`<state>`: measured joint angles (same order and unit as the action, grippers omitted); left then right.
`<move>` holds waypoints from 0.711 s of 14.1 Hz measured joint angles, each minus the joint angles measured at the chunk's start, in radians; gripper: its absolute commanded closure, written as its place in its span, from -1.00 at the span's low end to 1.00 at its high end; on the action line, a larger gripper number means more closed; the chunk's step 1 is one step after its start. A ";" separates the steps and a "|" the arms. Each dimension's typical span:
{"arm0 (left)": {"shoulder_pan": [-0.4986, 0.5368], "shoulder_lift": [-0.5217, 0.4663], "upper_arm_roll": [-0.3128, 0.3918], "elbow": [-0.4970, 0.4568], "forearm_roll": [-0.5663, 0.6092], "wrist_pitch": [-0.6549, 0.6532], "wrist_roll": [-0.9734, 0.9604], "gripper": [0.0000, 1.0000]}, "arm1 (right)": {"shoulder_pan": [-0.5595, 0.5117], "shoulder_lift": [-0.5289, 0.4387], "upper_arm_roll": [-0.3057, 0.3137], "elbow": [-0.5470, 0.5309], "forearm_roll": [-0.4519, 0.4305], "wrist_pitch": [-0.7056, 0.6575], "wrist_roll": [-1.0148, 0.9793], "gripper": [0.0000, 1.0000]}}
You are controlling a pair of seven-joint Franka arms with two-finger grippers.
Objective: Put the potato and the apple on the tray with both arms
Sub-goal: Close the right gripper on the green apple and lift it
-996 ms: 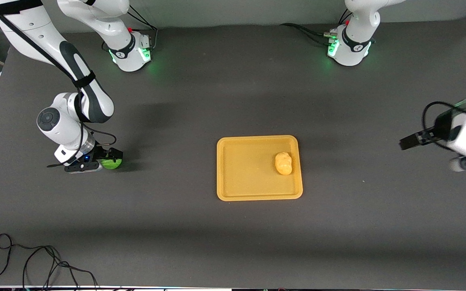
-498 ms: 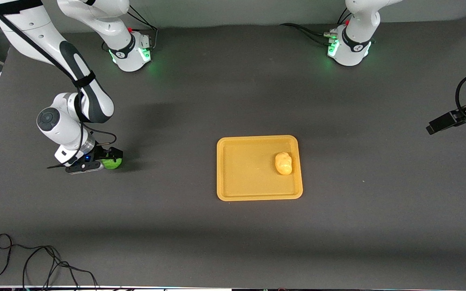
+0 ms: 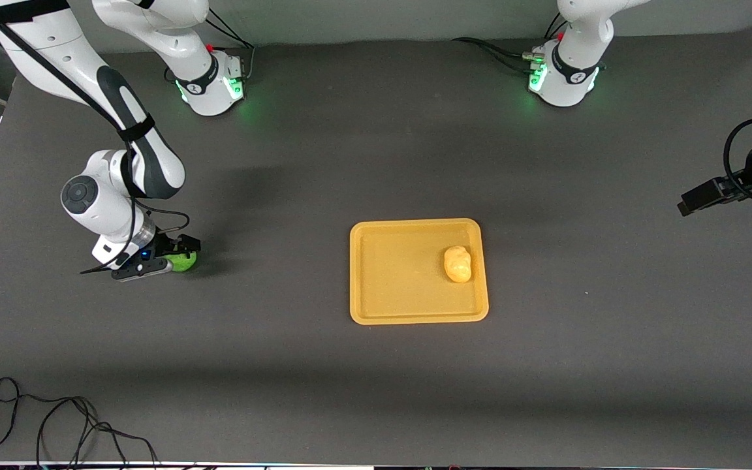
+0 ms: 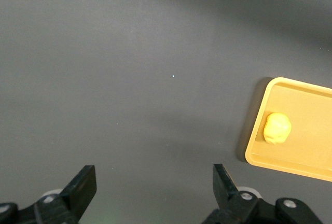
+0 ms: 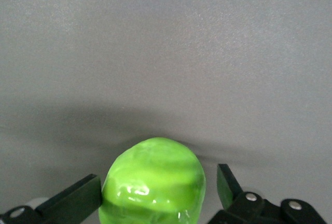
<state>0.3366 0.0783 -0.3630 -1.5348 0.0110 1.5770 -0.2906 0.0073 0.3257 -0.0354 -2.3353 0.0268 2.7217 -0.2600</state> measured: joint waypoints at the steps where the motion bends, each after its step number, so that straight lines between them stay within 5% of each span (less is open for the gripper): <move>1: 0.000 0.000 0.000 -0.003 0.000 0.005 0.000 -1.00 | 0.000 0.000 0.000 0.001 0.007 -0.010 -0.005 -1.00; 5: -0.003 0.000 0.001 -0.009 -0.004 0.024 0.001 -1.00 | 0.000 0.001 0.001 0.000 0.091 -0.030 -0.074 -0.95; 7: -0.026 0.000 0.016 -0.014 -0.004 0.035 0.001 -1.00 | -0.001 0.001 0.001 0.000 0.112 -0.032 -0.094 -0.13; 8: -0.067 0.000 0.056 -0.014 -0.004 0.040 0.001 -1.00 | -0.001 0.001 0.001 0.000 0.113 -0.032 -0.096 0.11; 10: -0.185 0.000 0.178 -0.014 -0.005 0.044 0.001 -1.00 | -0.001 -0.001 0.001 0.003 0.113 -0.037 -0.097 0.13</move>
<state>0.1518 0.0784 -0.1851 -1.5490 0.0064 1.6212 -0.2892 0.0068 0.3251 -0.0347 -2.3325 0.1401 2.6852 -0.3570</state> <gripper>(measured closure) 0.000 0.238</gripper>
